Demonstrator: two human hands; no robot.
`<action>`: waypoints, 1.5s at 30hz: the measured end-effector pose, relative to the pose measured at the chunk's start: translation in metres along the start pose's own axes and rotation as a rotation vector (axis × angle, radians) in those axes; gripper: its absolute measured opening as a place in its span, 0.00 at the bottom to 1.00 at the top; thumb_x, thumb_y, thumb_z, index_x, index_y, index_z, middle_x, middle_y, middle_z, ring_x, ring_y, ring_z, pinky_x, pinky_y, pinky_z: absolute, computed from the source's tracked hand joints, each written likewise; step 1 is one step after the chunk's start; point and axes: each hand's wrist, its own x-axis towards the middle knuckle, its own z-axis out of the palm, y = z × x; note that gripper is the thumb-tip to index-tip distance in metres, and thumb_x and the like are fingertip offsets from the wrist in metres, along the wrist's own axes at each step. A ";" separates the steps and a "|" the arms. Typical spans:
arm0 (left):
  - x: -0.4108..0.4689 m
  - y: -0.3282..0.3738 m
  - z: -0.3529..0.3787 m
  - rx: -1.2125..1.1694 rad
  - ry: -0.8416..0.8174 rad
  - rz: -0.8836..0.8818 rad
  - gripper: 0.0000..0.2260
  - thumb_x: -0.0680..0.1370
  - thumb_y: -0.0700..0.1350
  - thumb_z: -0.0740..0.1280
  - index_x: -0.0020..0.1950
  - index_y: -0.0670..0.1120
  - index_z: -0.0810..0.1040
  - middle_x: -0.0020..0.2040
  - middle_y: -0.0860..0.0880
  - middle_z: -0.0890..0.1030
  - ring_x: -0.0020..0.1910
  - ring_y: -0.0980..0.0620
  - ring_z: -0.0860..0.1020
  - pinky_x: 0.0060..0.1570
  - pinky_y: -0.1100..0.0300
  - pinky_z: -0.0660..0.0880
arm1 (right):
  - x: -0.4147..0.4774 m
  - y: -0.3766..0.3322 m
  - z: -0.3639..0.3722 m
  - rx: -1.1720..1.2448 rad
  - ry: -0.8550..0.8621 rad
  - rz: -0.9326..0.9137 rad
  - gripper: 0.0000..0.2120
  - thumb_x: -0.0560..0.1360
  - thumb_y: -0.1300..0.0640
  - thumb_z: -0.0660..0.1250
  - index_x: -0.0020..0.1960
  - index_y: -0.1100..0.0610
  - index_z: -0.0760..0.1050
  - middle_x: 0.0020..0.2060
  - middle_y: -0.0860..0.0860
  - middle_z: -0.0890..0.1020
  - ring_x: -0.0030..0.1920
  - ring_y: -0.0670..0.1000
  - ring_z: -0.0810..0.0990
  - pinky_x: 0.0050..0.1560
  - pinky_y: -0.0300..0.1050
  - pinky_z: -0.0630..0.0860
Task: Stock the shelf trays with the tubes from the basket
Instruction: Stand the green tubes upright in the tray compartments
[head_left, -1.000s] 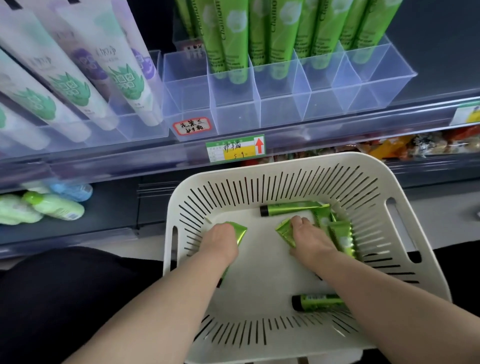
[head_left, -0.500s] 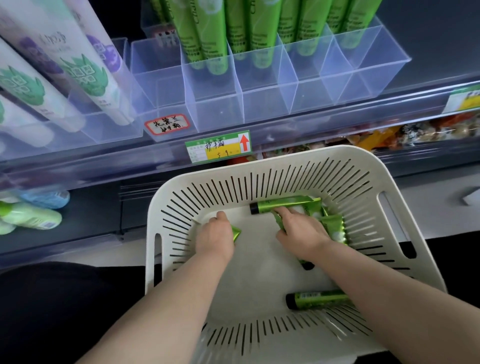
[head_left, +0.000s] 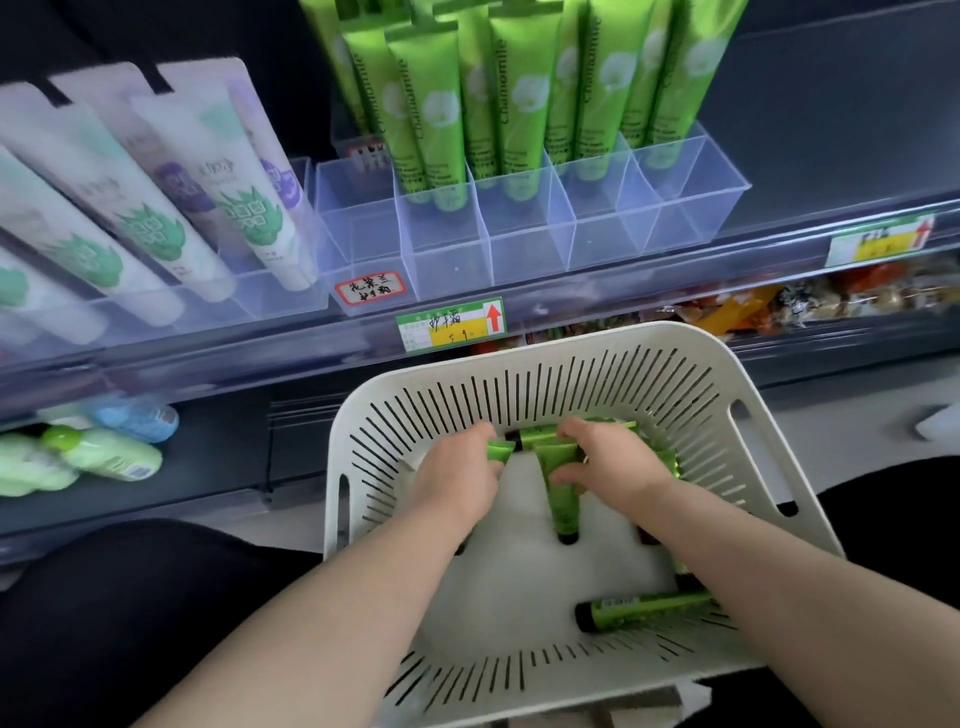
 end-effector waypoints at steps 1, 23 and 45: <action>-0.002 0.005 -0.005 -0.020 0.020 0.026 0.03 0.78 0.46 0.67 0.49 0.51 0.74 0.42 0.50 0.79 0.43 0.49 0.77 0.38 0.56 0.73 | -0.003 -0.003 -0.004 -0.012 0.009 -0.010 0.20 0.72 0.54 0.72 0.62 0.53 0.72 0.49 0.51 0.80 0.47 0.52 0.79 0.48 0.43 0.75; -0.060 0.092 -0.230 -0.168 0.746 0.256 0.09 0.81 0.44 0.64 0.59 0.49 0.79 0.57 0.52 0.79 0.50 0.53 0.74 0.48 0.61 0.67 | -0.084 -0.155 -0.162 -0.160 0.854 -0.534 0.12 0.79 0.57 0.60 0.62 0.53 0.72 0.53 0.52 0.76 0.49 0.57 0.77 0.41 0.50 0.75; 0.048 0.070 -0.308 0.128 0.662 0.150 0.12 0.78 0.36 0.62 0.55 0.50 0.79 0.49 0.49 0.79 0.45 0.50 0.71 0.38 0.61 0.66 | 0.001 -0.195 -0.185 -0.210 0.794 -0.537 0.13 0.79 0.57 0.60 0.63 0.53 0.72 0.51 0.51 0.78 0.46 0.56 0.78 0.40 0.46 0.68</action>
